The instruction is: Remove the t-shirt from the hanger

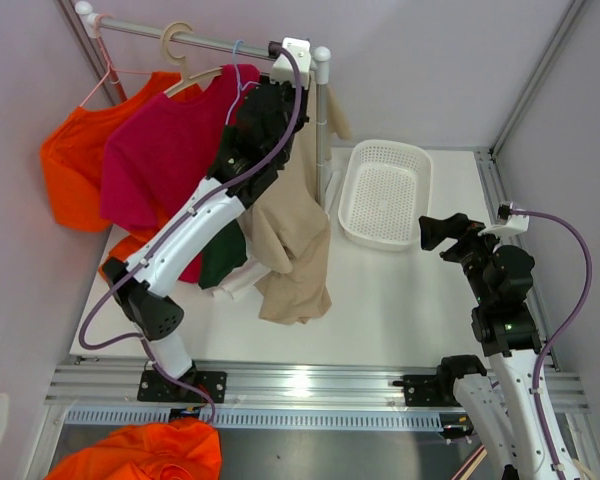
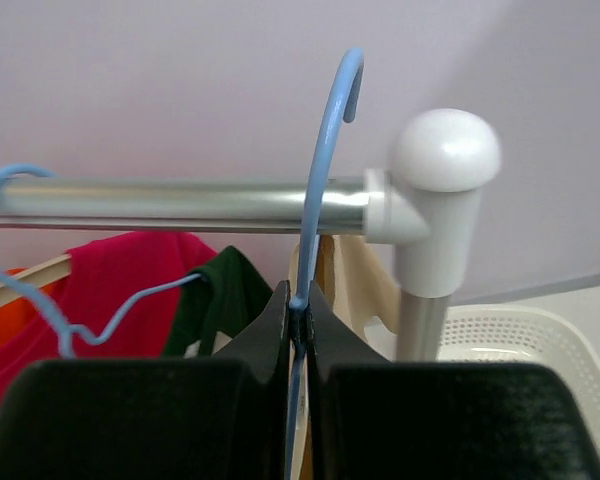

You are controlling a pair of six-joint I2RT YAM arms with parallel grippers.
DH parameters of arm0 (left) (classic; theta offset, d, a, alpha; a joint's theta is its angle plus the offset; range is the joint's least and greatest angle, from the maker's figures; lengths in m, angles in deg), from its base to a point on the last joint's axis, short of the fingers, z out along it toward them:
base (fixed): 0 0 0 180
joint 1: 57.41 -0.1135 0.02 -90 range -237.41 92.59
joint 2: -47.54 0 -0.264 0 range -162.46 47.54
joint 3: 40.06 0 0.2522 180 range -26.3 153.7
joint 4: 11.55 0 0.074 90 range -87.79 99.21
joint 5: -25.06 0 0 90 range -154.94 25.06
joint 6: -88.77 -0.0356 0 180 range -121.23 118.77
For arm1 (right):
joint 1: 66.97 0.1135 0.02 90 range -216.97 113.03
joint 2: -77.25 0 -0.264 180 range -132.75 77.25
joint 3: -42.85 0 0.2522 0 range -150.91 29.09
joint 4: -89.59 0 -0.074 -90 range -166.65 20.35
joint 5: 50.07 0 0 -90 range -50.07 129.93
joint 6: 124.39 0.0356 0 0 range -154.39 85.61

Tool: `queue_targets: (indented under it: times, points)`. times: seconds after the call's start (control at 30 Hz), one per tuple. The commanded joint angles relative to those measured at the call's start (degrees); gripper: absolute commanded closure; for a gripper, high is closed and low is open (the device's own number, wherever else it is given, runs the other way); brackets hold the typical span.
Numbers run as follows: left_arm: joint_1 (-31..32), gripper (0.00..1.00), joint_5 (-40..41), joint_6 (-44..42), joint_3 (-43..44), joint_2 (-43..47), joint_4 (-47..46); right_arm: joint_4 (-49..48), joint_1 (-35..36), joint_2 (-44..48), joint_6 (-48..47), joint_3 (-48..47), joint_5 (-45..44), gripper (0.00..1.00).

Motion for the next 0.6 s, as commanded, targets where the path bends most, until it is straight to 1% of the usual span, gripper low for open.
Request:
queue_targets:
  times: [0.0, 0.07, 0.1, 0.13, 0.17, 0.2, 0.27, 0.3, 0.33, 0.37, 0.4, 0.43, 0.47, 0.57]
  points:
    - [0.1, 0.99, 5.8, -3.2, -1.3, 6.8, -8.4, 0.2, 0.2, -0.4, -0.1, -2.0, 0.6, 0.0]
    - [0.2, 0.99, 9.5, -0.7, -3.0, 9.1, -5.9, 0.2, 0.2, -0.5, -0.4, -2.1, 1.1, 0.0]
    - [0.3, 0.99, 13.0, 0.7, -3.9, 10.3, -5.4, 0.1, 0.2, -0.8, -0.4, -2.3, 1.3, 0.01]
    - [0.4, 0.99, 13.6, 2.4, -5.0, 12.0, -5.4, 0.2, 0.2, -1.0, -0.5, -2.4, 1.7, 0.01]
    - [0.5, 0.99, 13.6, 5.3, -11.0, 13.9, -5.4, 0.1, 0.2, -1.2, -0.9, -2.5, 2.1, 0.0]
    - [0.8, 0.99, 13.8, 6.3, -13.3, 17.7, -5.6, -0.3, 0.2, -1.4, -1.4, -2.7, 4.6, 0.01]
    - [2.2, 0.99, 17.3, 8.2, -19.6, 20.7, -6.6, -0.8, 0.2, -2.2, -2.6, -3.1, 7.8, 0.01]
    - [2.9, 0.99, 18.7, 8.5, -21.1, 22.3, -6.6, -1.1, 0.2, -2.4, -2.5, -3.4, 10.6, 0.0]
    - [4.5, 0.99, 24.2, 8.7, -21.4, 22.7, -6.4, -1.1, 0.2, -3.0, -2.7, -4.0, 12.3, 0.01]
    - [5.5, 0.99, 28.5, 11.5, -21.2, 22.6, -5.6, -1.2, 0.3, -3.4, -2.8, -4.4, 14.2, 0.01]
    - [6.4, 0.99, 32.4, 12.3, -20.5, 22.3, -5.4, -1.5, 0.4, -3.6, -2.8, -4.7, 16.1, 0.01]
    - [7.9, 0.99, 35.7, 13.0, -20.1, 21.6, -3.6, -1.7, 0.7, -3.9, -3.0, -5.1, 19.9, 0.0]
    - [8.5, 0.99, 39.7, 13.6, -19.7, 21.1, -3.1, -1.7, 1.0, -4.1, -3.1, -5.6, 21.3, 0.01]
    - [9.9, 0.99, 43.4, 15.3, -16.5, 18.5, 0.1, -2.2, 4.7, -3.5, -5.0, -6.2, 23.7, 0.01]
